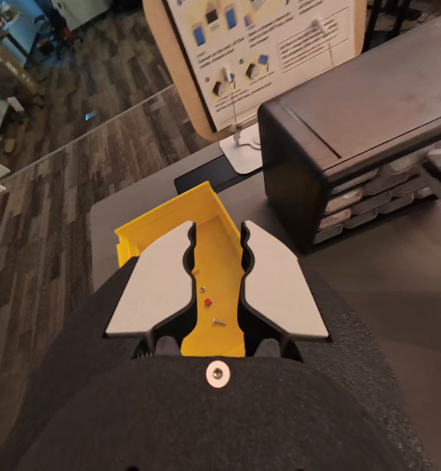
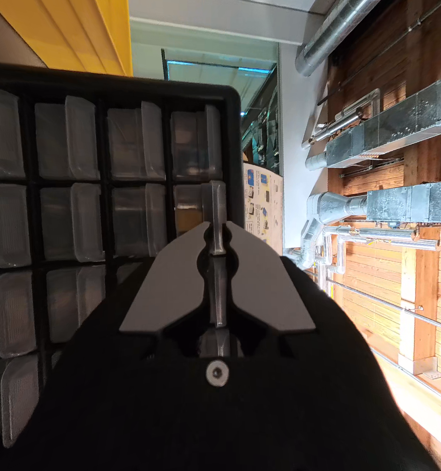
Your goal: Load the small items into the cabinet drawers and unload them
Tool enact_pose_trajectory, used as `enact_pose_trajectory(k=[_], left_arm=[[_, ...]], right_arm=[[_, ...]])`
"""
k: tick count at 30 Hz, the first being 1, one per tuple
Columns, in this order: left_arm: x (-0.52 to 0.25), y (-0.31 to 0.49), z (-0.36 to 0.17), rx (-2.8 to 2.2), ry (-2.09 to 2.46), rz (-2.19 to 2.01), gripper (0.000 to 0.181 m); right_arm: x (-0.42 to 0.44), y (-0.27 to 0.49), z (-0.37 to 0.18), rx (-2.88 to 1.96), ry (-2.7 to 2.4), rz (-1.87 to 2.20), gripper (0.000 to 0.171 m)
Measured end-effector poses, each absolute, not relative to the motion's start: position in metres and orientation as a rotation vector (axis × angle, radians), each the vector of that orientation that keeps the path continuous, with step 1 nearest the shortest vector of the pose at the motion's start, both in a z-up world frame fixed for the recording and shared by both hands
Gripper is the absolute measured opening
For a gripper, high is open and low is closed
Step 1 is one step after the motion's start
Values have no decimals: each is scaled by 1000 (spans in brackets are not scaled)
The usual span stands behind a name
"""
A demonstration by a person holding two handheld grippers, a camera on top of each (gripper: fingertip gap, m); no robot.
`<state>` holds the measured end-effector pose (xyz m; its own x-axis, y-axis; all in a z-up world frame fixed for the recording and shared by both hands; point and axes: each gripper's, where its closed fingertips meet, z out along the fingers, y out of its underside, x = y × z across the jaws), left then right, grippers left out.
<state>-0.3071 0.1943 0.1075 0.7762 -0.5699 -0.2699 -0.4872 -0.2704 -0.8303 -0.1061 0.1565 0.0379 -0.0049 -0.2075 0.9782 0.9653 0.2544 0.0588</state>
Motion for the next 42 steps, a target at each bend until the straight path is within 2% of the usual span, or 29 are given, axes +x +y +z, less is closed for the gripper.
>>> enact_pose_trajectory(k=[7, 14, 20, 22, 24, 33, 42], left_arm=[[-322, 211, 76, -2053, 805, -123, 40], [-344, 213, 73, -2072, 782, -121, 42], [-368, 222, 40, -2229, 773, -76, 45], [-370, 225, 26, -2283, 785, -88, 43], [-369, 228, 6, -2357, 816, -115, 43], [-368, 265, -78, -2584, 858, -157, 35], [-373, 285, -125, -2739, 679, -193, 32]], right_arm=[[-106, 158, 32, -853, -1202, -1126, 18], [-109, 139, -5, -877, -1281, -1050, 20], [-103, 159, -14, -946, -1264, -1069, 23], [-99, 165, -13, -956, -1244, -1098, 21], [-100, 165, -6, -911, -1209, -1111, 9], [-108, 139, -5, -850, -1241, -1086, 8], [-110, 120, -5, -853, -1268, -1084, 8]])
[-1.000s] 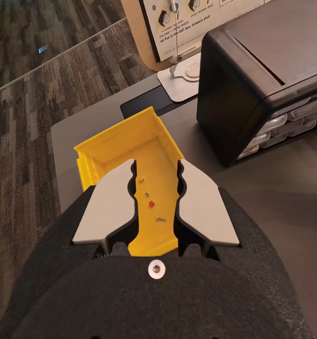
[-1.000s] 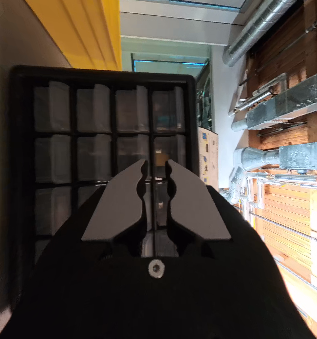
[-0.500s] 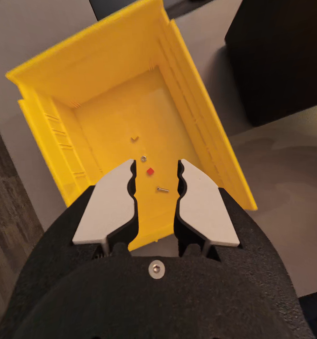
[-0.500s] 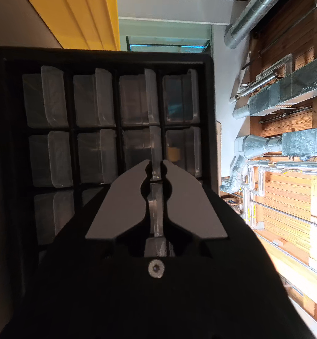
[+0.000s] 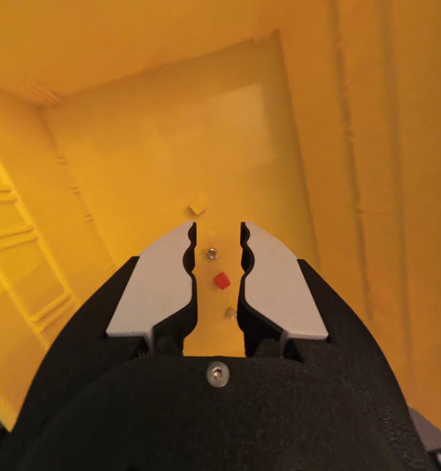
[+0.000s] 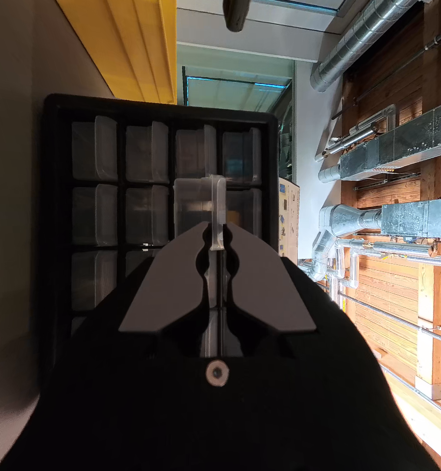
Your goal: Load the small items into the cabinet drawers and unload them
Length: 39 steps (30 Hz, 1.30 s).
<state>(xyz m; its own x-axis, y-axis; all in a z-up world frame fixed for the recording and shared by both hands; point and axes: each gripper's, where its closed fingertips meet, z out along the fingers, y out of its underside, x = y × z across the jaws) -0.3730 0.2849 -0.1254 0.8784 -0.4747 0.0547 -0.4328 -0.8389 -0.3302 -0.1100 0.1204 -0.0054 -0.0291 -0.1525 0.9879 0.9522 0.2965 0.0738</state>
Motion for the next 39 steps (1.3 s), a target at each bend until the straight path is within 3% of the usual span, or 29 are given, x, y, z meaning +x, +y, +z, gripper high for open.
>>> enact_pose_trajectory(k=[10, 24, 31, 35, 39], left_arm=[[-375, 299, -146, -2812, 469, -151, 25], [-385, 302, -145, -2793, 525, -25, 10], [-350, 267, -44, -2565, 663, -235, 10], [-286, 211, 29, -2260, 941, -458, 10], [-218, 144, 58, -1996, 1289, -610, 10]], right_arm=[[-113, 114, -6, -843, -1293, -1087, 8], [-112, 111, -6, -835, -1318, -1089, 8], [-115, 104, -5, -782, -1311, -1094, 8], [-118, 97, -5, -748, -1304, -1095, 8], [-123, 88, -4, -708, -1303, -1090, 7]])
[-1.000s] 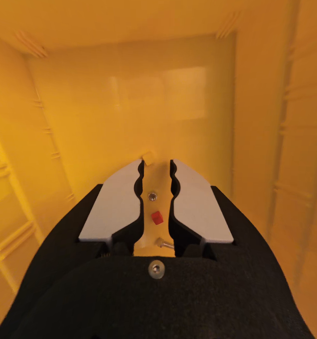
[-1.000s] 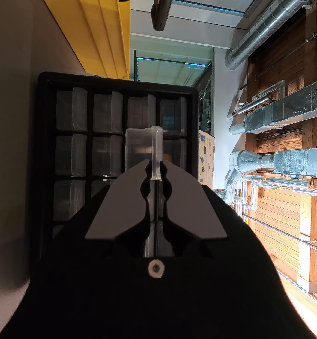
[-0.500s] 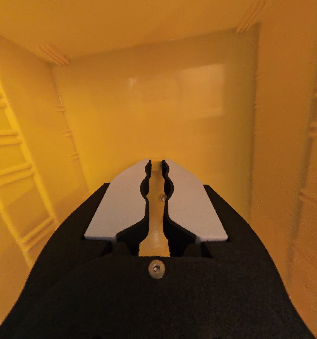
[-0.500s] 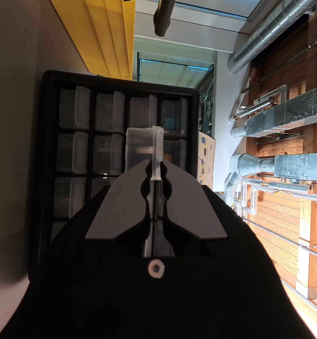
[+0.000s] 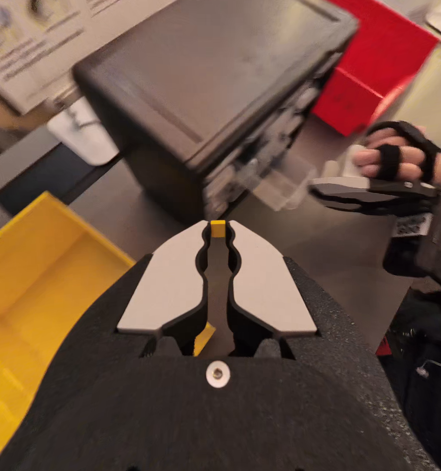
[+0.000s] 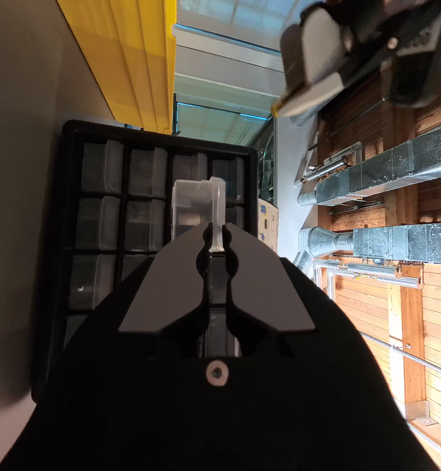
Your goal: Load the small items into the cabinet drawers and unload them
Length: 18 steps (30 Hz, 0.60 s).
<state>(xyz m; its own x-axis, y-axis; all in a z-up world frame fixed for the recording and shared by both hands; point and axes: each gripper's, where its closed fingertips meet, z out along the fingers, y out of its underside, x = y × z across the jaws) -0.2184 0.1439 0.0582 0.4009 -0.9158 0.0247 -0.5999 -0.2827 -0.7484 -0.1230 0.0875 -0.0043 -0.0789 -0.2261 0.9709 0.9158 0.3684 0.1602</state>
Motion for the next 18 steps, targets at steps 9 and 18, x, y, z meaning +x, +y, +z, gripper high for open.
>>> enact_pose_trajectory(k=[9, 18], left_arm=[[-120, 92, 21, -1868, 1885, -470, 11], [-114, 117, -28, -1906, 2221, -94, 11]], right_arm=[[-126, 78, -2, -671, -1299, -1077, 7], [-127, 76, -2, -668, -1306, -1079, 7]])
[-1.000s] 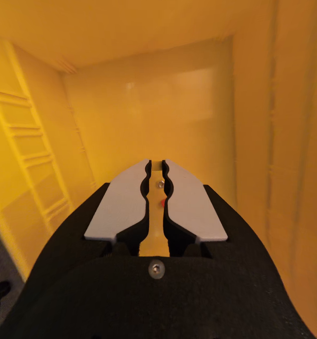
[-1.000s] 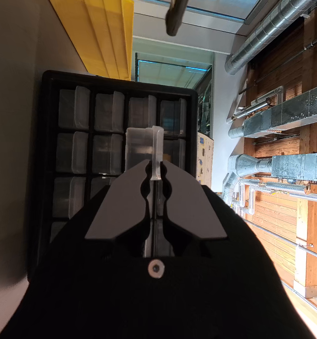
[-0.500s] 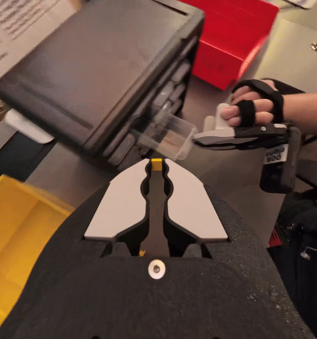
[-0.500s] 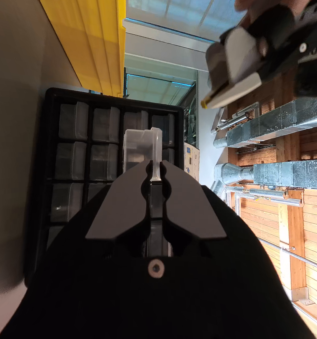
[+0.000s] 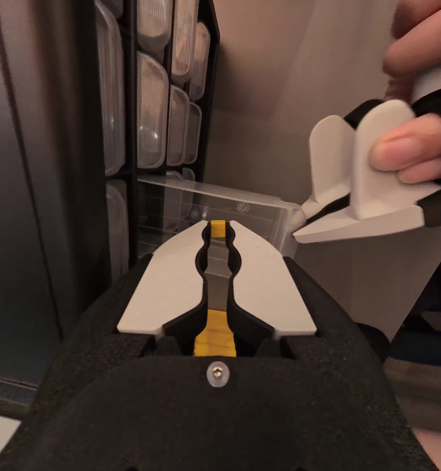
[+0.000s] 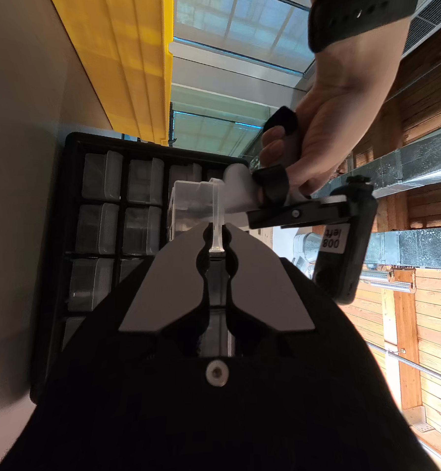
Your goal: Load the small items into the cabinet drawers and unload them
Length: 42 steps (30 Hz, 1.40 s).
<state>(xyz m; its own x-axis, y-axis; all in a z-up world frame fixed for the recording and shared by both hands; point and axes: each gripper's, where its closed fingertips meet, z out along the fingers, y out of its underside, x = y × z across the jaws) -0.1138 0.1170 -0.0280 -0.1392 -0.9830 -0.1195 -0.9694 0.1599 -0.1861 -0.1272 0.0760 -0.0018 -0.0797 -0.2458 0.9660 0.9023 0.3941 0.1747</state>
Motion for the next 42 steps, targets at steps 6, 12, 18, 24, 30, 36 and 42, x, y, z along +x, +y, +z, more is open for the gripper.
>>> enact_pose_trajectory(k=[6, 12, 18, 24, 30, 36, 42], left_arm=[[-113, 118, -33, -1867, 2291, -88, 11], [-115, 117, -35, -1835, 2352, -18, 11], [-115, 120, -35, -1790, 2356, 61, 18], [-107, 113, -11, -1736, 2227, -85, 22], [-142, 117, 56, -1711, 1741, -183, 21], [-208, 142, 84, -1796, 1315, -250, 18], [-275, 177, 74, -1986, 1107, -210, 22]], right_arm=[[-129, 75, -5, -665, -1322, -1075, 7], [-129, 76, -5, -668, -1327, -1071, 7], [-129, 76, -6, -668, -1332, -1069, 7], [-127, 77, -4, -680, -1321, -1066, 7], [-126, 83, -8, -694, -1326, -1077, 7], [-122, 110, -10, -763, -1322, -1131, 8], [-111, 146, -8, -876, -1298, -1169, 9]])
